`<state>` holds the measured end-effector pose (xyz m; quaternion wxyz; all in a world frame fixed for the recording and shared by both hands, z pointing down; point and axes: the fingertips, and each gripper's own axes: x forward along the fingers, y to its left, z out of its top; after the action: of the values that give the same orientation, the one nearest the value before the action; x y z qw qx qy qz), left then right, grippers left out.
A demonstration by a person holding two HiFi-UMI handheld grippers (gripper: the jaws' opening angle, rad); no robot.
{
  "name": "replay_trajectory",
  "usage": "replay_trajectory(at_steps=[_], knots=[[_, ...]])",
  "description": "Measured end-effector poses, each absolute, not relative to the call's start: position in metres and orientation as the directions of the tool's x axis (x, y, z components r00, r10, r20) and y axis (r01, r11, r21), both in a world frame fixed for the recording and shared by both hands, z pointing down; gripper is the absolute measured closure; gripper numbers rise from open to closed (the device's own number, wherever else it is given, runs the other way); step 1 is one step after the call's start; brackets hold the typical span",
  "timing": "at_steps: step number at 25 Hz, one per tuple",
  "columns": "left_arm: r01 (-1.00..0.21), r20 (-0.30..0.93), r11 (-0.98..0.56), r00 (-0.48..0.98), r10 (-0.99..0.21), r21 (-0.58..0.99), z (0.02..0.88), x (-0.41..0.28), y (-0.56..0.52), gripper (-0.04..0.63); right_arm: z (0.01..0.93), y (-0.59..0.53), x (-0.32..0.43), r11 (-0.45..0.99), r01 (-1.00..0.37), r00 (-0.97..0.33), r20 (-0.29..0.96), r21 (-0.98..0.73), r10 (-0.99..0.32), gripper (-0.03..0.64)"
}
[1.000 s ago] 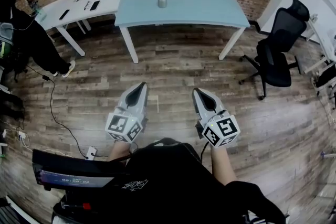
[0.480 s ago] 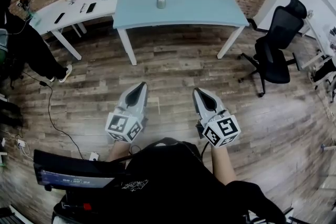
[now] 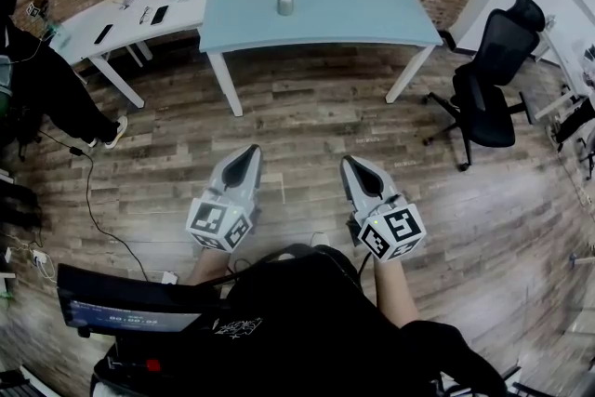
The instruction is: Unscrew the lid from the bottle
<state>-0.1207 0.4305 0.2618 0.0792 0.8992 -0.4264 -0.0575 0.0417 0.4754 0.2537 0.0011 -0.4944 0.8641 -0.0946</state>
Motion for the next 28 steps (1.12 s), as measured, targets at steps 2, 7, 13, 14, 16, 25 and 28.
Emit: replay_trajectory(at_steps=[2, 7, 13, 14, 16, 25, 28], knots=[[-0.76, -0.036, -0.622, 0.628, -0.778, 0.189, 0.261, -0.117, 0.428, 0.595, 0.253, 0.472, 0.046, 0.496, -0.853, -0.514, 0.09, -0.165, -0.853, 0.615], [-0.775, -0.043, -0.604, 0.608, -0.793, 0.186, 0.256, -0.11, 0.421, 0.595, 0.249, 0.462, 0.056, 0.514, -0.843, -0.53, 0.085, -0.16, -0.843, 0.615], [-0.786, -0.044, -0.589, 0.592, -0.805, 0.187, 0.255, -0.099, 0.419, 0.595, 0.249, 0.453, 0.065, 0.534, -0.829, -0.551, 0.081, -0.164, -0.831, 0.615], [-0.788, -0.044, -0.586, 0.59, -0.806, 0.188, 0.255, -0.098, 0.418, 0.595, 0.248, 0.452, 0.066, 0.537, -0.828, -0.553, 0.079, -0.165, -0.829, 0.615], [-0.79, -0.045, -0.583, 0.586, -0.809, 0.19, 0.254, -0.097, 0.414, 0.595, 0.248, 0.449, 0.067, 0.541, -0.824, -0.558, 0.08, -0.166, -0.826, 0.615], [-0.802, -0.046, -0.566, 0.569, -0.821, 0.191, 0.253, -0.091, 0.399, 0.595, 0.252, 0.432, 0.071, 0.56, -0.809, -0.579, 0.084, -0.176, -0.811, 0.615], [-0.807, -0.042, -0.558, 0.562, -0.826, 0.195, 0.254, -0.091, 0.396, 0.595, 0.252, 0.427, 0.071, 0.569, -0.803, -0.588, 0.085, -0.175, -0.804, 0.615]])
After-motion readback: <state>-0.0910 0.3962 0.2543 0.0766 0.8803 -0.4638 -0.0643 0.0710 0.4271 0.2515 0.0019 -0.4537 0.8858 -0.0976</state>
